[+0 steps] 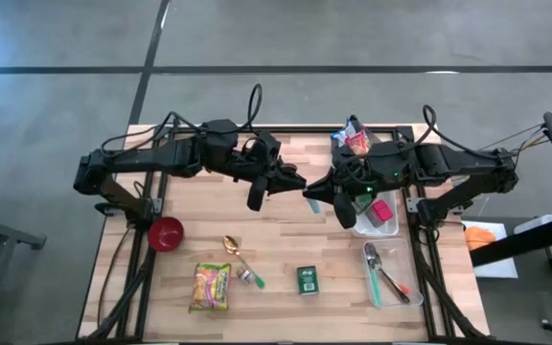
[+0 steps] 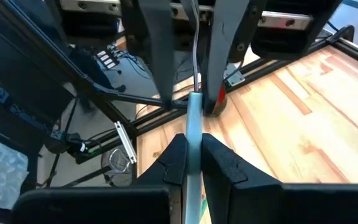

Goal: Pick & Place Food Item
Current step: Put the blue spoon into the transparent bin

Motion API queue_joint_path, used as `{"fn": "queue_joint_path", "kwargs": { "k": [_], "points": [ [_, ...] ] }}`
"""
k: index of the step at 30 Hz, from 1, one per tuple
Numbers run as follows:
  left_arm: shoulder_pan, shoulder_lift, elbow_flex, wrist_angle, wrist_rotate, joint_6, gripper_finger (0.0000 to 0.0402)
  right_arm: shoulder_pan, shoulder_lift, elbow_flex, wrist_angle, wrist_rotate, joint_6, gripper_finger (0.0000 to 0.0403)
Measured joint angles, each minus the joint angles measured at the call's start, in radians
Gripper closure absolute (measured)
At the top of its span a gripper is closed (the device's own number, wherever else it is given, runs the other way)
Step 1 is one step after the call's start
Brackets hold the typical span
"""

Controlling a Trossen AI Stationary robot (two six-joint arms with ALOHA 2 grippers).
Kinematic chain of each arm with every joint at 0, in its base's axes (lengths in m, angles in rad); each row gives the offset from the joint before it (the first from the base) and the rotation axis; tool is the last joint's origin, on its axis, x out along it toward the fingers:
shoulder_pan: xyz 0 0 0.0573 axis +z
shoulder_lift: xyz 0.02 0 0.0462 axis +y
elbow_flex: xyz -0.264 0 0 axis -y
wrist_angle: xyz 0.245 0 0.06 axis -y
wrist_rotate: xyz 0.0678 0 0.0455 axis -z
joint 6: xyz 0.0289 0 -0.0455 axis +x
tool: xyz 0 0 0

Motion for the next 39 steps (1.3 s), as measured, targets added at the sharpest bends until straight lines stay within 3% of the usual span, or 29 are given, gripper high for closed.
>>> {"fn": "queue_joint_path", "kwargs": {
  "k": [11, 20, 26, 31, 39],
  "points": [
    [0.001, 0.000, 0.000, -0.002, -0.011, -0.003, 0.0220, 0.001, -0.027, -0.002, -0.069, 0.088, 0.051, 0.0383],
    [0.002, -0.003, 0.001, -0.154, 0.003, -0.003, 0.0161, 0.004, -0.113, -0.002, -0.188, 0.212, 0.126, 0.0383],
    [0.010, -0.006, 0.001, -0.313, 0.001, -0.002, 0.0147, 0.085, -0.156, -0.002, -0.525, 0.296, 0.370, 0.0384],
    [0.013, -0.006, 0.001, -0.364, -0.003, 0.001, 0.0147, 0.223, -0.146, -0.027, -0.784, 0.272, 0.636, 0.0384],
    [0.015, -0.030, 0.001, -0.347, 0.008, 0.027, 0.0147, 0.513, -0.136, -0.137, -0.829, 0.223, 1.048, 0.0384]
  ]
}}
